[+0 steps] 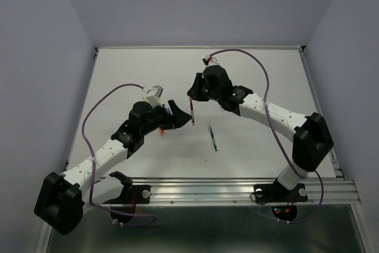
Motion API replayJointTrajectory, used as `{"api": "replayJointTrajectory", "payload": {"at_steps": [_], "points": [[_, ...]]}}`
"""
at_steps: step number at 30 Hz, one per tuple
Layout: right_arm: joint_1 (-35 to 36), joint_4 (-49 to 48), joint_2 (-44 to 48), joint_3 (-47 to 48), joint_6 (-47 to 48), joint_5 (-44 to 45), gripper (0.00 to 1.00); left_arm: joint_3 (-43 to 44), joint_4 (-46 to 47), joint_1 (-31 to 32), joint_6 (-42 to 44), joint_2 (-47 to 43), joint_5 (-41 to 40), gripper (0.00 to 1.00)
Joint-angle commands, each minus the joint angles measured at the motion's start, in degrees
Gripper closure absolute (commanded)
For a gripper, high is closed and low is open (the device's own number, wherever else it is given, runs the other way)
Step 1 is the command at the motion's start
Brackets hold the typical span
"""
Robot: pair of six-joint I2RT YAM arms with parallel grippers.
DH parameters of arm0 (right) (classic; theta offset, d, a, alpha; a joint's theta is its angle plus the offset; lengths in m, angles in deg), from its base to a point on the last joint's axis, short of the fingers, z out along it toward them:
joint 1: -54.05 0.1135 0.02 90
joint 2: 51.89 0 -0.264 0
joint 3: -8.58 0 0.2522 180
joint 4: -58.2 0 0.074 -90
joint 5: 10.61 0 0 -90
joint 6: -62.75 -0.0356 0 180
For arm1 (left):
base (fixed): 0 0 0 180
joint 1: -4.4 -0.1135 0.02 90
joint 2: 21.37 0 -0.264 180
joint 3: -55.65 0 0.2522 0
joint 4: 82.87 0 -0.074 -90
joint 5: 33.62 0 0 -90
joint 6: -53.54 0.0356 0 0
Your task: Open the pen caps
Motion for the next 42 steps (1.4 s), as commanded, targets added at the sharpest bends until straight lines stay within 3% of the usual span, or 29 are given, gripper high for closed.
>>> {"api": "replayJointTrajectory", "payload": {"at_steps": [1, 8, 14, 17, 18, 23, 26, 29, 30, 33, 36, 42], "points": [[0.1, -7.2, 2.9, -1.0, -3.6, -3.3, 0.95, 2.8, 7.6, 1.3, 0.4, 4.1, 3.5, 0.02], [0.1, -9.2, 3.5, -2.0, -5.2, -4.7, 0.94, 5.3, 10.2, 2.6, 0.0, 8.8, 2.9, 0.1], [0.1, -10.1, 3.4, -3.0, -6.1, -6.4, 0.93, 5.5, 11.2, 2.7, -0.8, 9.8, 1.6, 0.26], [0.1, -10.7, 3.7, -3.4, -6.6, -6.5, 0.92, 5.6, 11.2, 2.7, -1.0, 10.2, 1.6, 0.47], [0.1, -10.6, 3.6, -3.2, -6.5, -6.5, 0.91, 5.6, 11.2, 2.7, -1.0, 10.2, 1.6, 0.59], [0.1, -10.6, 3.9, -3.5, -6.9, -5.9, 0.91, 5.8, 11.8, 2.7, -1.3, 10.6, 1.9, 0.79], [0.1, -10.6, 4.1, -3.7, -6.9, -5.6, 0.91, 5.9, 11.8, 2.7, -1.3, 10.2, 1.6, 0.98], [0.1, -10.7, 4.6, -4.3, -7.0, -3.6, 0.81, 5.6, 11.8, 2.7, -1.3, 9.3, 1.2, 1.0], [0.1, -10.7, 4.7, -4.5, -7.0, -3.3, 0.7, 5.6, 11.8, 2.7, -1.1, 9.1, 1.1, 1.0], [0.1, -10.6, 5.1, -4.9, -6.9, -3.5, 0.57, 5.2, 12.0, 2.7, -1.3, 8.4, 0.5, 1.0], [0.1, -10.7, 5.1, -5.0, -6.9, -4.1, 0.52, 5.0, 12.1, 2.7, -1.2, 8.1, 0.6, 1.0], [0.1, -12.6, 4.9, -5.0, -6.5, -4.3, 0.52, 5.0, 12.4, 2.7, -0.9, 7.3, 0.8, 1.0]]}}
